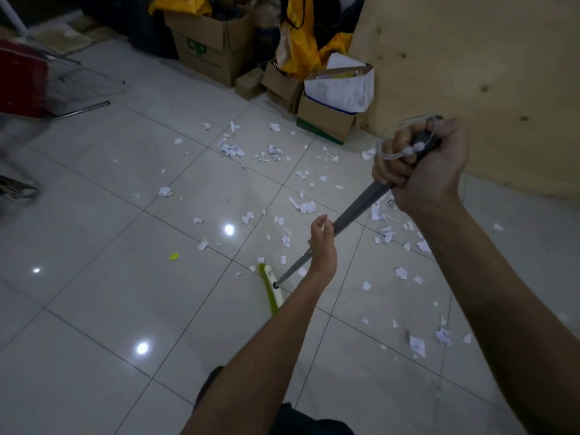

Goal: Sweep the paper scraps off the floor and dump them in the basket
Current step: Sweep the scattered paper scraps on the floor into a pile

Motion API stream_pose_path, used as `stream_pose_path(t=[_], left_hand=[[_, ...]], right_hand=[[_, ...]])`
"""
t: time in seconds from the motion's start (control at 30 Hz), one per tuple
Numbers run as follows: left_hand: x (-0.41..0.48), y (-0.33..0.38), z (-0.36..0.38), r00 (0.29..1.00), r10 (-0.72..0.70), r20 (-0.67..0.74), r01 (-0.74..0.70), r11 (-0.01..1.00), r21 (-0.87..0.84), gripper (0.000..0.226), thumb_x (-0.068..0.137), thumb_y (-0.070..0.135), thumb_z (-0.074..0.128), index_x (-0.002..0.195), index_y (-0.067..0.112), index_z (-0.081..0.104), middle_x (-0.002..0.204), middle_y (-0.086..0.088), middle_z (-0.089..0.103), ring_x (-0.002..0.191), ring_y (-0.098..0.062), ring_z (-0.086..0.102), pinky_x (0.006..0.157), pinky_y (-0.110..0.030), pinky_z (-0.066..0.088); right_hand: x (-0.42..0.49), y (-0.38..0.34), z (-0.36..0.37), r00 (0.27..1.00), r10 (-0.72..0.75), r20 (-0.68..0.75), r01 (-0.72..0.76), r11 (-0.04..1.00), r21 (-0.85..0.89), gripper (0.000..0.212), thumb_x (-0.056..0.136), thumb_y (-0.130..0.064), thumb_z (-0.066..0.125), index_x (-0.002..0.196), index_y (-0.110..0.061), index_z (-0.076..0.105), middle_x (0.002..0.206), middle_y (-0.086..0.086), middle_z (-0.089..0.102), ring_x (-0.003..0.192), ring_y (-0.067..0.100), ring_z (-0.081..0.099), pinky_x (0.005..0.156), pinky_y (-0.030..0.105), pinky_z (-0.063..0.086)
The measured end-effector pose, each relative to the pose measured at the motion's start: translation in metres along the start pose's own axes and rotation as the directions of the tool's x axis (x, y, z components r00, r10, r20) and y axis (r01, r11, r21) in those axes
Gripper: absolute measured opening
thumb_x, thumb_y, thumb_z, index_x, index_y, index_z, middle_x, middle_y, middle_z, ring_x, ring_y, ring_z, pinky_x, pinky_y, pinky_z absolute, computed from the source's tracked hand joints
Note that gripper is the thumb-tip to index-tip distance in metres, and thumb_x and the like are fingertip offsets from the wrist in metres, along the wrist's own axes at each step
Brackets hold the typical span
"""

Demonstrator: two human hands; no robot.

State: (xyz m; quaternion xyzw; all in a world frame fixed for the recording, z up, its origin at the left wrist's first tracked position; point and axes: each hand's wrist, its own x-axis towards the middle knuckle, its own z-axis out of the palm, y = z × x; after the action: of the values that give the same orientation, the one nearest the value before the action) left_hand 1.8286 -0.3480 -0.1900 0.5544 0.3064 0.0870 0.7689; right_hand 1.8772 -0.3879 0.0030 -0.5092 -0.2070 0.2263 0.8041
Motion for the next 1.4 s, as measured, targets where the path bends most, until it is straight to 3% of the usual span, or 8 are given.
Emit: stream_pose_path(t=[0.23,0.43,0.57,0.67,0.77,0.93,1.03,1.4], left_hand=[[0.001,0.023,-0.029,1.000,0.009,0.000,-0.009,1.000,0.020,0.037,0.102,0.032,0.025,0.132,0.014,0.038,0.125,-0.005,0.044,0.113,-0.017,0.040,0.093,-0.027,0.029],[0.012,0.049,-0.069,1.000,-0.007,-0.024,0.009,0.996,0.086,0.030,0.101,0.030,0.029,0.118,0.010,0.043,0.104,-0.003,0.045,0.101,-0.018,0.042,0.095,-0.032,0.035],[0.024,0.061,-0.099,0.996,-0.003,-0.093,0.014,0.993,0.118,0.026,0.100,0.027,0.031,0.110,0.010,0.048,0.100,-0.020,0.046,0.097,-0.023,0.044,0.086,-0.028,0.033],[0.036,0.065,-0.124,0.993,0.022,-0.113,-0.004,0.987,0.162,0.023,0.101,0.029,0.027,0.107,0.019,0.047,0.102,-0.004,0.050,0.101,-0.018,0.045,0.091,-0.032,0.034],[0.042,0.063,-0.147,0.989,0.048,-0.143,-0.016,0.976,0.216,0.031,0.101,0.029,0.024,0.111,0.018,0.051,0.106,-0.003,0.054,0.104,-0.018,0.047,0.098,-0.036,0.034],[0.057,0.055,-0.171,0.983,0.053,-0.175,0.010,0.941,0.339,0.034,0.101,0.023,0.024,0.109,0.013,0.055,0.103,-0.005,0.055,0.105,-0.024,0.050,0.094,-0.037,0.037],[0.070,0.045,-0.171,0.989,0.045,-0.141,0.016,0.914,0.405,0.033,0.101,0.021,0.026,0.111,0.012,0.056,0.110,-0.009,0.056,0.113,-0.027,0.049,0.102,-0.038,0.036],[0.083,0.013,-0.090,0.994,-0.028,-0.102,0.060,0.943,0.327,0.027,0.101,0.021,0.028,0.111,0.014,0.053,0.115,-0.008,0.056,0.117,-0.025,0.049,0.113,-0.044,0.025]], right_hand=[[0.007,-0.009,0.045,0.999,-0.034,0.015,0.034,0.999,0.008,0.030,0.061,-0.041,0.042,0.038,-0.023,0.044,0.035,-0.009,0.029,0.031,0.007,0.018,0.041,0.010,0.017],[0.026,-0.015,0.073,0.995,-0.095,-0.017,0.095,0.994,0.045,0.030,0.057,-0.043,0.047,0.040,-0.019,0.043,0.037,-0.005,0.024,0.033,0.009,0.014,0.043,0.011,0.017],[0.041,0.003,0.088,0.988,-0.092,-0.125,0.104,0.990,0.095,0.032,0.066,-0.038,0.039,0.040,-0.019,0.039,0.035,-0.006,0.024,0.032,0.009,0.013,0.043,0.012,0.017],[0.054,0.031,0.100,0.973,-0.035,-0.227,0.077,0.981,0.178,0.037,0.075,-0.028,0.033,0.040,-0.019,0.039,0.035,-0.005,0.025,0.030,0.009,0.015,0.042,0.012,0.015],[0.060,0.066,0.109,0.956,0.027,-0.291,0.045,0.970,0.238,0.051,0.086,-0.025,0.023,0.038,-0.021,0.042,0.036,-0.006,0.027,0.030,0.008,0.018,0.041,0.014,0.013],[0.061,0.115,0.110,0.925,0.059,-0.377,0.058,0.955,0.291,0.035,0.069,-0.030,0.032,0.038,-0.020,0.045,0.036,-0.005,0.030,0.029,0.007,0.021,0.040,0.011,0.017],[0.061,0.128,0.097,0.916,0.042,-0.398,0.079,0.956,0.283,0.036,0.070,-0.031,0.031,0.038,-0.020,0.045,0.036,-0.005,0.031,0.030,0.008,0.022,0.042,0.015,0.015],[0.053,0.100,0.007,0.936,0.023,-0.352,0.044,0.983,0.180,0.029,0.052,-0.044,0.049,0.039,-0.019,0.044,0.035,-0.005,0.029,0.031,0.009,0.022,0.042,0.013,0.022]])
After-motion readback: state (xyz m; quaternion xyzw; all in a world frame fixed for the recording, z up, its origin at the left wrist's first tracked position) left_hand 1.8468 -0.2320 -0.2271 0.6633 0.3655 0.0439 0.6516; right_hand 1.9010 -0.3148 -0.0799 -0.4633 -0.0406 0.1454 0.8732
